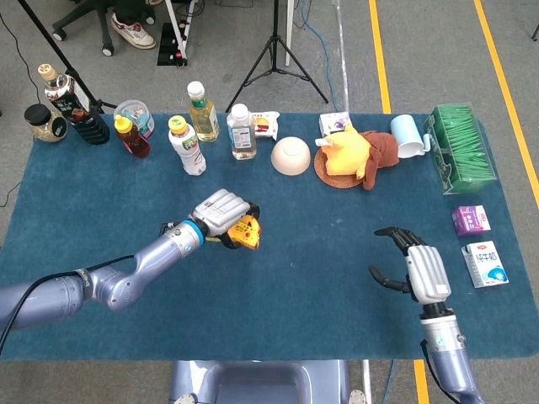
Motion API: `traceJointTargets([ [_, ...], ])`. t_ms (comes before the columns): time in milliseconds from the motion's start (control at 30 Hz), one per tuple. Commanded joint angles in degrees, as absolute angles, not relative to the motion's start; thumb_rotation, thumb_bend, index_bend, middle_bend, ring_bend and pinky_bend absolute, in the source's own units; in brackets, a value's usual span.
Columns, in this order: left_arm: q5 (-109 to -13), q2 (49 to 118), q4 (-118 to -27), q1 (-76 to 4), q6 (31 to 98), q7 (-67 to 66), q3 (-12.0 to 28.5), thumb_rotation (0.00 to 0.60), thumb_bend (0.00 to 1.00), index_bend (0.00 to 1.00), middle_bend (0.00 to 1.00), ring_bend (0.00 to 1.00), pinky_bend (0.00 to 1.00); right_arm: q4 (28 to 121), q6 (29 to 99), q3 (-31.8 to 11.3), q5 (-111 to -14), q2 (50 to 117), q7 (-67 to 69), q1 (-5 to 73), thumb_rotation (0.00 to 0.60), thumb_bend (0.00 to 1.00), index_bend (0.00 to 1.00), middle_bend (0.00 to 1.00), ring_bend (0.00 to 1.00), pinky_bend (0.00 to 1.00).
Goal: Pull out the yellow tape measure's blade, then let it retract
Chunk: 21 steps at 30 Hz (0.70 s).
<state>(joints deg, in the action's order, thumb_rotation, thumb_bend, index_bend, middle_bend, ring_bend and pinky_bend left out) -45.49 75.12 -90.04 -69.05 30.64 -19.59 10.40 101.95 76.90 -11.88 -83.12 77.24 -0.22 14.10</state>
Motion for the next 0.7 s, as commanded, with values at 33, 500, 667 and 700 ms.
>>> traceJointTargets([
  [33, -42.0, 75.7, -90.3, -71.7, 31.9, -21.2, 9.1, 0.6, 0.32, 0.62, 0.48, 0.41, 0.49, 102.6, 75.4, -12.4, -81.5, 79.7, -2.2, 15.9, 0.543, 0.28, 0.26, 0.31, 0.3, 0.36],
  [500, -31.6, 77.3, -89.8, -78.2, 35.2, -24.4, 5.9, 0.599, 0.32, 0.62, 0.48, 0.42, 0.49, 100.4, 71.2, -14.8, -74.6, 89.2, -8.7, 22.3, 0.545, 0.22, 0.18, 0.25, 0.28, 0.35],
  [667, -27.1, 77.0, -90.3, -80.0, 35.1, -24.7, 4.4, 0.6, 0.32, 0.62, 0.48, 0.42, 0.49, 99.2, 69.6, -15.9, -72.3, 92.2, -10.6, 25.0, 0.541, 0.22, 0.17, 0.24, 0.27, 0.35],
  [700, -26.6, 77.2, -90.2, -80.2, 35.8, -24.9, 4.3, 0.599, 0.32, 0.62, 0.48, 0.42, 0.49, 99.0, 69.4, -16.2, -71.9, 92.8, -10.9, 25.5, 0.541, 0.22, 0.16, 0.24, 0.27, 0.35],
])
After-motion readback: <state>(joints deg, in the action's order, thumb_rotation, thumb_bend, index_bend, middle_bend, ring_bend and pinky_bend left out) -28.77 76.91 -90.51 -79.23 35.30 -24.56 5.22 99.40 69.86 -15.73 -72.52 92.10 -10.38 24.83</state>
